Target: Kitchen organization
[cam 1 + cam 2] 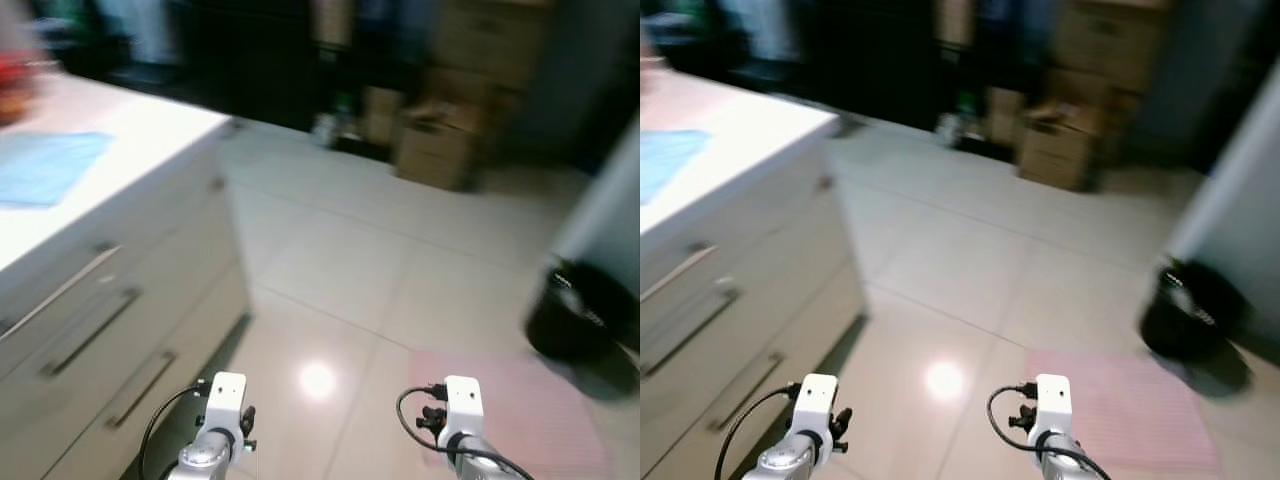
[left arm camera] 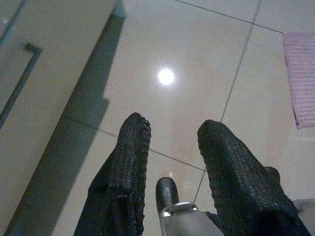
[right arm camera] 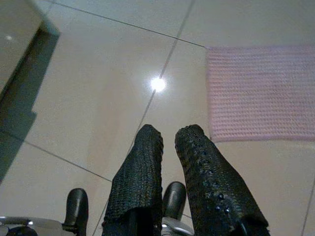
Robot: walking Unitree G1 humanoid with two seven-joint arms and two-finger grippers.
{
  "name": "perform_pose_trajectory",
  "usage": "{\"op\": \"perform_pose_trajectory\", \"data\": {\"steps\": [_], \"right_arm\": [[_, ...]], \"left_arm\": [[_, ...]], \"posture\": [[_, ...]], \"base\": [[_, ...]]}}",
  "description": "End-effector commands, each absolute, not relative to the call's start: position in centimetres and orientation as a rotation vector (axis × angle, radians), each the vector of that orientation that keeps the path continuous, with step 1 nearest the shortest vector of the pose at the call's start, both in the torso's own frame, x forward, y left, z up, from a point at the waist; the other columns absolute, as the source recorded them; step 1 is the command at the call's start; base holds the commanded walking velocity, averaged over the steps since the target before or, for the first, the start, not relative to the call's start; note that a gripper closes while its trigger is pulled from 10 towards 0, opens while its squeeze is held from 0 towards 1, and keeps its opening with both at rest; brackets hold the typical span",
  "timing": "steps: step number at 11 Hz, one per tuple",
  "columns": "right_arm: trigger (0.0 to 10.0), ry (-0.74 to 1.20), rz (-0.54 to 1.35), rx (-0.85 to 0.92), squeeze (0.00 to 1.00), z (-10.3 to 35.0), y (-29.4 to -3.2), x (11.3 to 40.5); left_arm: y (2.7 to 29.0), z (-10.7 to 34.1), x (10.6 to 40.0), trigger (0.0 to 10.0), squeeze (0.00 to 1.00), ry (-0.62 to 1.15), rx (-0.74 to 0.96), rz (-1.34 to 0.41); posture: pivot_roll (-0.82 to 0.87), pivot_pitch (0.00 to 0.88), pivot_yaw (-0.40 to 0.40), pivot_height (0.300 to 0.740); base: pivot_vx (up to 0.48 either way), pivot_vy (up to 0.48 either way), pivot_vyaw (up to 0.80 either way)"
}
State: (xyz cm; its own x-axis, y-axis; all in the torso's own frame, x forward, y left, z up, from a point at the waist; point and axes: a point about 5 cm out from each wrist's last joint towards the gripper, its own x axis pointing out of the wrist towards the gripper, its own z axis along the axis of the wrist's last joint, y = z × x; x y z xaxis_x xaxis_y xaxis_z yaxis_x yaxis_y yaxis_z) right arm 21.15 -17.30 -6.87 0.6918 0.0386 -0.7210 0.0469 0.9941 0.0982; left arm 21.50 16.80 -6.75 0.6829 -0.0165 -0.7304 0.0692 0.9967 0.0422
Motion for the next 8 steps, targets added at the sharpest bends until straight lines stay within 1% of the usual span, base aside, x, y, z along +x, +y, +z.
{"op": "perform_pose_trajectory", "data": {"steps": [1, 8], "right_arm": [[10.0, 0.814, 0.007, 0.105, 0.0, -6.99, -17.16, 20.96], [10.0, 0.829, 0.028, 0.111, 0.0, -7.27, -16.69, 20.51]], "left_arm": [[17.13, -6.86, 21.26, 10.0, 0.0, 0.823, 0.061, -0.03], [17.32, -7.08, 20.84, 10.0, 0.0, 0.831, 0.075, -0.022]], "posture": [[0.12, 0.0, -0.003, 0.74], [0.12, 0.0, 0.001, 0.74]], "base": [[0.0, 0.0, 0.8], [0.0, 0.0, 0.8]]}}
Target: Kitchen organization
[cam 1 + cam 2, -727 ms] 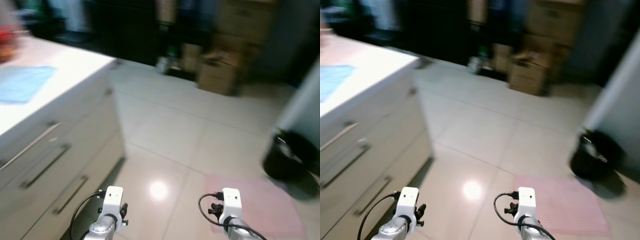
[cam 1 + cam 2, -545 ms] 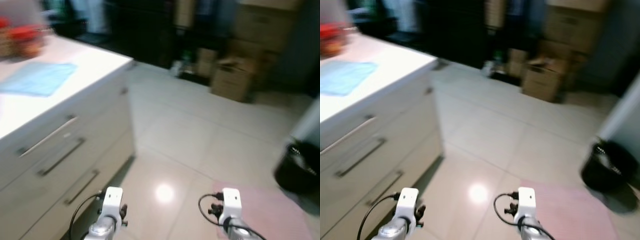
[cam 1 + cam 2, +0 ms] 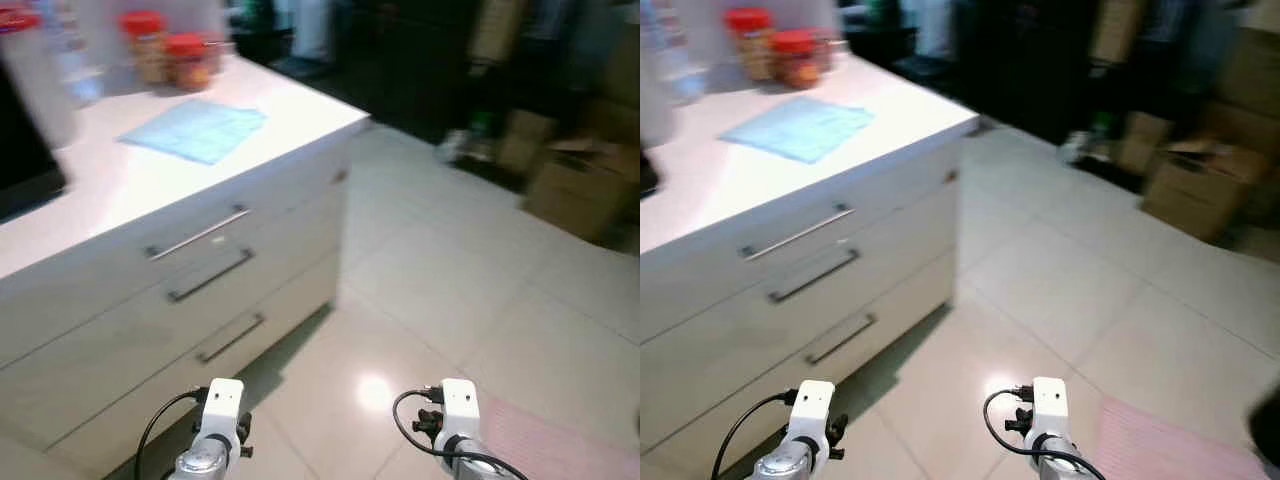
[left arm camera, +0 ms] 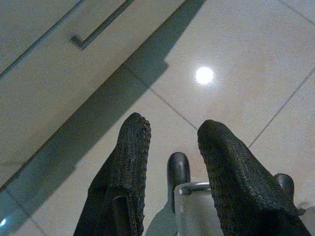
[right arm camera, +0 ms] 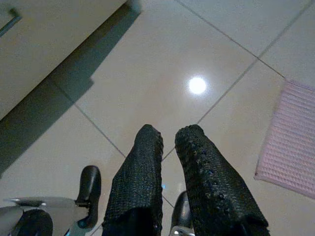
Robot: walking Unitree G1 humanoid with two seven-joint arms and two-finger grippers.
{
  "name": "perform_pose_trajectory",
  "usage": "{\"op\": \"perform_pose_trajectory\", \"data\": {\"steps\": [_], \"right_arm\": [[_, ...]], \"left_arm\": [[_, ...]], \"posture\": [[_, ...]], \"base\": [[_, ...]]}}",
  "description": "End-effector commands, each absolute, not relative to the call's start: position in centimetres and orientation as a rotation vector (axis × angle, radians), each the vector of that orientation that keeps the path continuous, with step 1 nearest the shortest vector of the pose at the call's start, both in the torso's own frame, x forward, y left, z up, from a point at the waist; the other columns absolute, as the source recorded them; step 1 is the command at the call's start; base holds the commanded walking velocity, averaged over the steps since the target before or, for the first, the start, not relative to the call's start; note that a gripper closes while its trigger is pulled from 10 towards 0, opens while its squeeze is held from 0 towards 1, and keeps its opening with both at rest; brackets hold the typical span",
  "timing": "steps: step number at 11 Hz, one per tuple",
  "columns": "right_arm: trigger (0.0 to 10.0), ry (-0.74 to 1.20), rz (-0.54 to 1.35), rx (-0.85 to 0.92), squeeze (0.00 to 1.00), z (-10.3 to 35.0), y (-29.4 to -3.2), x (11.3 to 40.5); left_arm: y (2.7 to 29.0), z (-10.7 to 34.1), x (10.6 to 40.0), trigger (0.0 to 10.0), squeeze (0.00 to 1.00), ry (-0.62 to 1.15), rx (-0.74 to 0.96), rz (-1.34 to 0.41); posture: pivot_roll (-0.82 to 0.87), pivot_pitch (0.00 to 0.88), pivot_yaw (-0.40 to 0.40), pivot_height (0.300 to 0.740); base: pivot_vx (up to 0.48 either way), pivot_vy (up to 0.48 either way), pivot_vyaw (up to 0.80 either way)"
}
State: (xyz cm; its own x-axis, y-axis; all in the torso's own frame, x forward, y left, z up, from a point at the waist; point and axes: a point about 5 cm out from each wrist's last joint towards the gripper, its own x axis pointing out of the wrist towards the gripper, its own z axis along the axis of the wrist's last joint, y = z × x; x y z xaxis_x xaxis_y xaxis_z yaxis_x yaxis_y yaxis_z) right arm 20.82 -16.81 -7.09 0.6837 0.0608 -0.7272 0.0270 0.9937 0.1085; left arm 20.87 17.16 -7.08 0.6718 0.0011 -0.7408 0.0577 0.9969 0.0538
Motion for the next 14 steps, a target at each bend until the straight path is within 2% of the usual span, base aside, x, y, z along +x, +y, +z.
{"op": "perform_pose_trajectory", "data": {"steps": [1, 14], "right_arm": [[10.0, 0.83, 0.03, 0.111, 0.0, -7.3, -16.68, 20.45], [10.0, 0.852, 0.035, 0.115, 0.0, -7.67, -16.49, 19.81]], "left_arm": [[17.31, -7.17, 20.67, 10.0, 0.0, 0.836, 0.077, -0.022], [17.62, -7.35, 20.35, 10.0, 0.0, 0.854, 0.09, -0.015]], "posture": [[0.12, 0.0, 0.001, 0.74], [0.13, 0.0, 0.008, 0.74]], "base": [[0.0, 0.0, 0.8], [0.0, 0.0, 0.8]]}}
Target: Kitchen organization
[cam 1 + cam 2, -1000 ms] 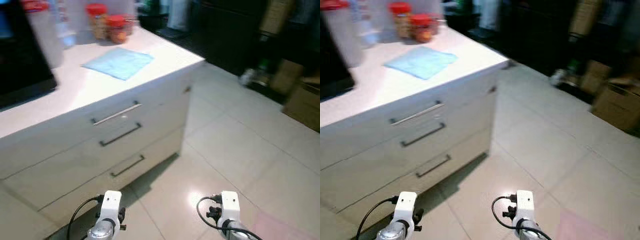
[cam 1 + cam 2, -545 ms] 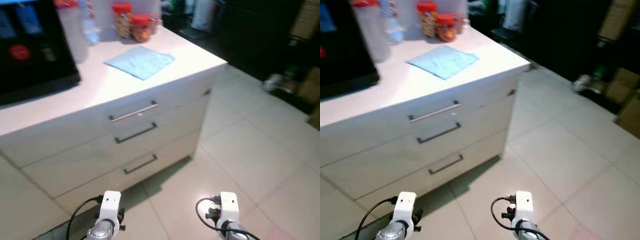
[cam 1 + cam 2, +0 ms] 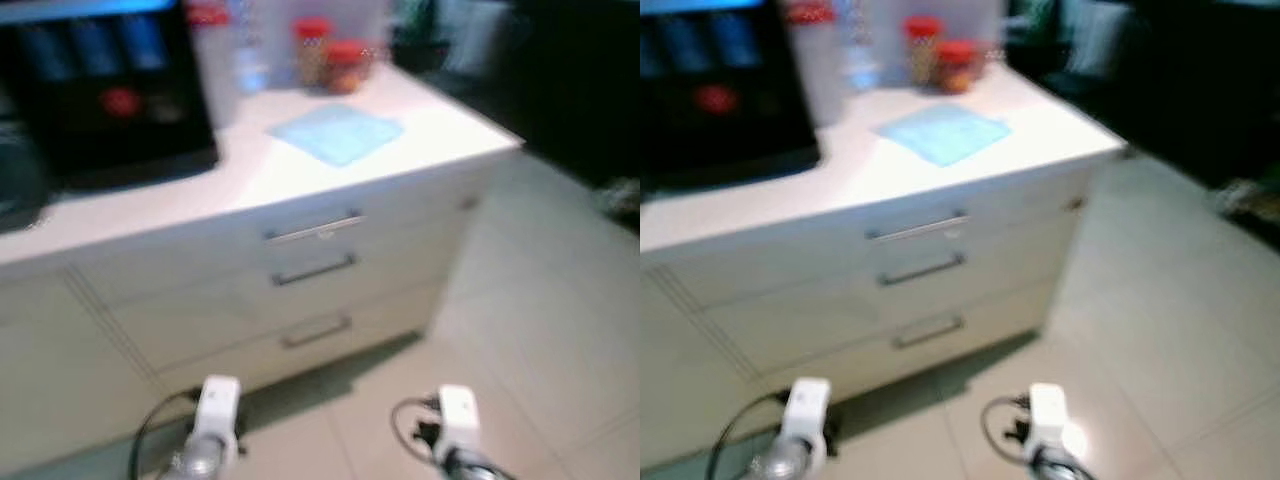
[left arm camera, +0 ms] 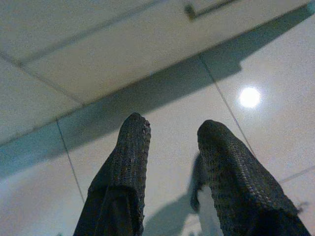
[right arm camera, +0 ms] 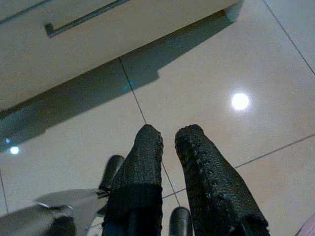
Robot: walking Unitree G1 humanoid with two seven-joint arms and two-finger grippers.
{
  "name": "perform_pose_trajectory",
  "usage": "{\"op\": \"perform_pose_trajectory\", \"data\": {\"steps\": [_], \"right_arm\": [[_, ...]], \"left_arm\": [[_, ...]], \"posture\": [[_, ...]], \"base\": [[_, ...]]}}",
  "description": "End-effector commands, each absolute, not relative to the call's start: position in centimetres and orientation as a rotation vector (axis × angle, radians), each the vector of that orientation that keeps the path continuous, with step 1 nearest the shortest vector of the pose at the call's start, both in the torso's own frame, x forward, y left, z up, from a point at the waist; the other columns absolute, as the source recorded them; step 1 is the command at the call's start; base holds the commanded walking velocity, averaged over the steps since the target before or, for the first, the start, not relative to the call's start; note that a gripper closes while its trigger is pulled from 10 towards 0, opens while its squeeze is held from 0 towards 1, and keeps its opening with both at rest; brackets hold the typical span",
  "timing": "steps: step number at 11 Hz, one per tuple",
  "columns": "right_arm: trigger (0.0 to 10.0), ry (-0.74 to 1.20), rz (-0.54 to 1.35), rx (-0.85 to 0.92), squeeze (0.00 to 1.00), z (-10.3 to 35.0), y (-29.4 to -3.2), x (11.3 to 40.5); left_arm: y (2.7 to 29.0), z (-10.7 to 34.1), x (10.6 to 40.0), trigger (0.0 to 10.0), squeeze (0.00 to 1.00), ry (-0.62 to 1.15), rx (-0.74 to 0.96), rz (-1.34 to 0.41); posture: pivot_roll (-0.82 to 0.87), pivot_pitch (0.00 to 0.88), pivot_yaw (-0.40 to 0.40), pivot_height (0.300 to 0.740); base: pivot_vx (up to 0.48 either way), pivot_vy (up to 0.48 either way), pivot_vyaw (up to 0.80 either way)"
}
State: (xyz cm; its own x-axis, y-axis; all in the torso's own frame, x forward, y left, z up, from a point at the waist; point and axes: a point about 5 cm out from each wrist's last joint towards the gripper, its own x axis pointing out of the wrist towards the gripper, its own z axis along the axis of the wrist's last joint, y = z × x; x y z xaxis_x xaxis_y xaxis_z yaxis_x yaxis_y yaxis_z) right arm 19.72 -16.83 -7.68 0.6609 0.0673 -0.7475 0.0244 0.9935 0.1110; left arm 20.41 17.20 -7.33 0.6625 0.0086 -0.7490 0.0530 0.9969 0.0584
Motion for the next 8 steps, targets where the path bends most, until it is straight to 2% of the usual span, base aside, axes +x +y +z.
{"op": "perform_pose_trajectory", "data": {"steps": [1, 8], "right_arm": [[10.0, 0.853, 0.035, 0.115, 0.0, -7.69, -16.5, 19.78], [10.0, 0.86, 0.04, 0.115, 0.0, -7.79, -16.47, 19.58]], "left_arm": [[17.65, -7.35, 20.34, 10.0, 0.0, 0.853, 0.09, -0.015], [17.63, -7.45, 20.18, 10.0, 0.0, 0.862, 0.101, -0.015]], "posture": [[0.13, 0.0, 0.008, 0.74], [0.13, 0.0, 0.007, 0.74]], "base": [[0.0, 0.0, 0.8], [0.0, 0.0, 0.8]]}}
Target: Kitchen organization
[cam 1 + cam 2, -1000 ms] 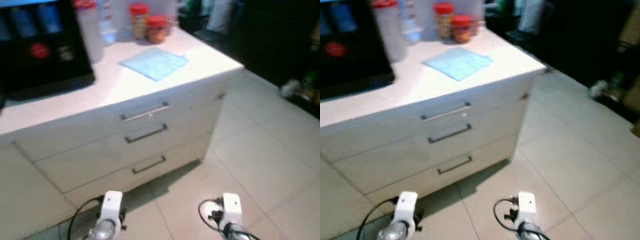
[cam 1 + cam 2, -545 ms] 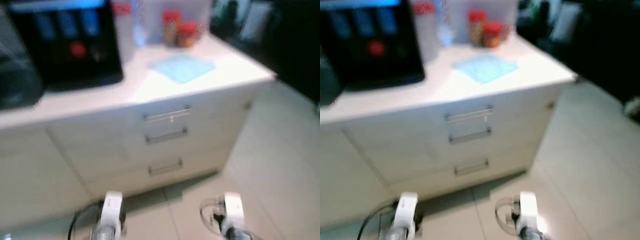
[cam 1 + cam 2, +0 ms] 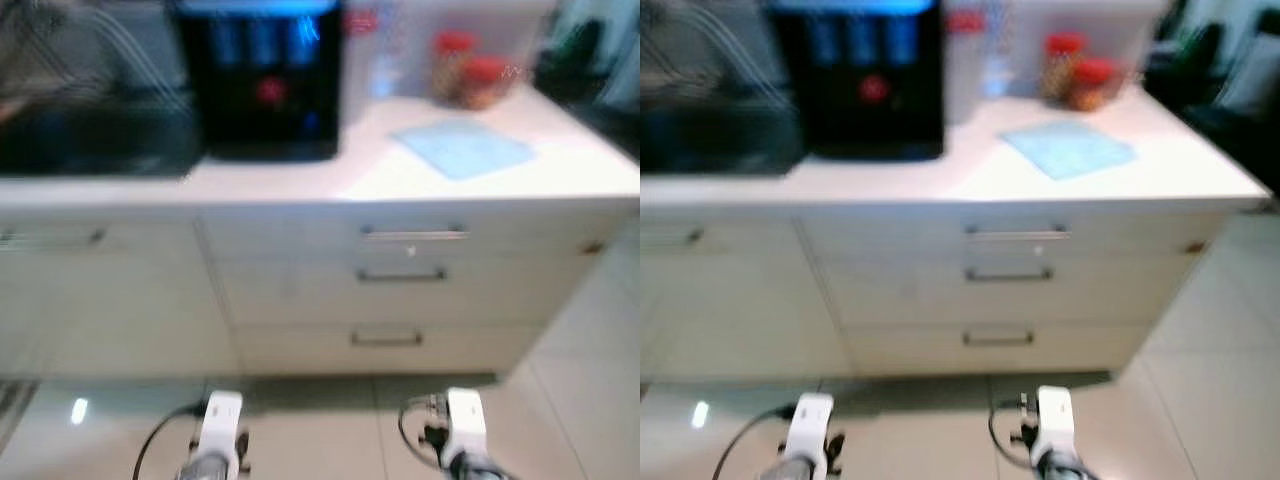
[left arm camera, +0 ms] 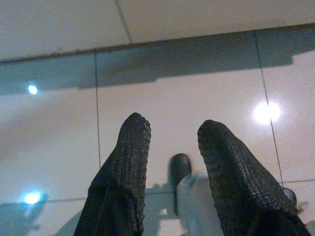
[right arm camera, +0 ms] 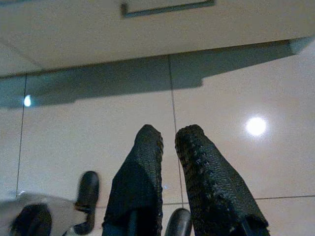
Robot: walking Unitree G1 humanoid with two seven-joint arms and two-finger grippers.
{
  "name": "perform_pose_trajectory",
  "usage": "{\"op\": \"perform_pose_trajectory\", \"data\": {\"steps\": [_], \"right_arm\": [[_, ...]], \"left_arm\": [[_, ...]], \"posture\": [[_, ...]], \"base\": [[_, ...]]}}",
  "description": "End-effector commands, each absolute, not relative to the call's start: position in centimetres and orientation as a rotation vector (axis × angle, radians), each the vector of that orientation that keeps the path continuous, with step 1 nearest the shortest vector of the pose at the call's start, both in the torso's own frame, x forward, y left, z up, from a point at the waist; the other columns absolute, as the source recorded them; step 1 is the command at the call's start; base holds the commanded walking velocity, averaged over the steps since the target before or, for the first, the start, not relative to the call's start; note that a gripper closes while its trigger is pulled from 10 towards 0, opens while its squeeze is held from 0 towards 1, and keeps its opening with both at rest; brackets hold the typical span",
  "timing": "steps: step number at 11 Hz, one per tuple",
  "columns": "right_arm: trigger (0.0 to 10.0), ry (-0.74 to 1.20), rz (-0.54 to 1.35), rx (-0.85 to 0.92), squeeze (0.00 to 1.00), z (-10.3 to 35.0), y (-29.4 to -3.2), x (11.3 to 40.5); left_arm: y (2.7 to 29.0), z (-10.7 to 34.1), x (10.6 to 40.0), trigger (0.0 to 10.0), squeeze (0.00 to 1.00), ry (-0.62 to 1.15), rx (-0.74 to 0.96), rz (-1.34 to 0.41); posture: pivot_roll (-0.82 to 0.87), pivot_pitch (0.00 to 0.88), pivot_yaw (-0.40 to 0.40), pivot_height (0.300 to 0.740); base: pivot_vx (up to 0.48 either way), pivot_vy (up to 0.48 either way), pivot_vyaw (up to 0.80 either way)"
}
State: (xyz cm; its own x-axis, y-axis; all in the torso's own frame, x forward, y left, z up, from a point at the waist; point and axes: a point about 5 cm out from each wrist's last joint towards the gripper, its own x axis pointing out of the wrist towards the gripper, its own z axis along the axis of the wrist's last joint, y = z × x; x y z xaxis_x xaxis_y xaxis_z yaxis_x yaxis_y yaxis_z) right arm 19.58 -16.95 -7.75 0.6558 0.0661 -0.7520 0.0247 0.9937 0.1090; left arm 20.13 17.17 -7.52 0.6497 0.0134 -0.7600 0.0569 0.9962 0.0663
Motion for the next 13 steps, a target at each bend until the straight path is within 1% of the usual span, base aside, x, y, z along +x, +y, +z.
{"op": "perform_pose_trajectory", "data": {"steps": [1, 4, 10, 13], "right_arm": [[10.0, 0.861, 0.041, 0.115, 0.0, -7.8, -16.45, 19.57], [10.0, 0.865, 0.042, 0.112, 0.0, -7.85, -16.44, 19.5], [10.0, 0.867, 0.027, 0.138, 0.0, -7.89, -16.68, 19.39], [10.0, 0.875, 0.025, 0.135, 0.0, -7.97, -16.73, 19.26]], "left_arm": [[17.64, -7.45, 20.18, 10.0, 0.0, 0.862, 0.102, -0.014], [17.64, -7.4, 20.27, 10.0, 0.0, 0.859, 0.103, -0.011], [17.45, -7.53, 20.13, 10.0, 0.0, 0.874, 0.08, 0.002], [17.51, -7.61, 19.99, 10.0, 0.0, 0.882, 0.083, 0.004]], "posture": [[0.13, 0.0, 0.007, 0.74], [0.13, 0.0, 0.005, 0.74], [0.13, 0.0, -0.001, 0.74], [0.13, 0.0, -0.003, 0.74]], "base": [[0.0, 0.0, 0.8], [0.0, 0.0, 0.8], [0.0, 0.0, 0.0], [0.0, 0.462, 0.0]]}}
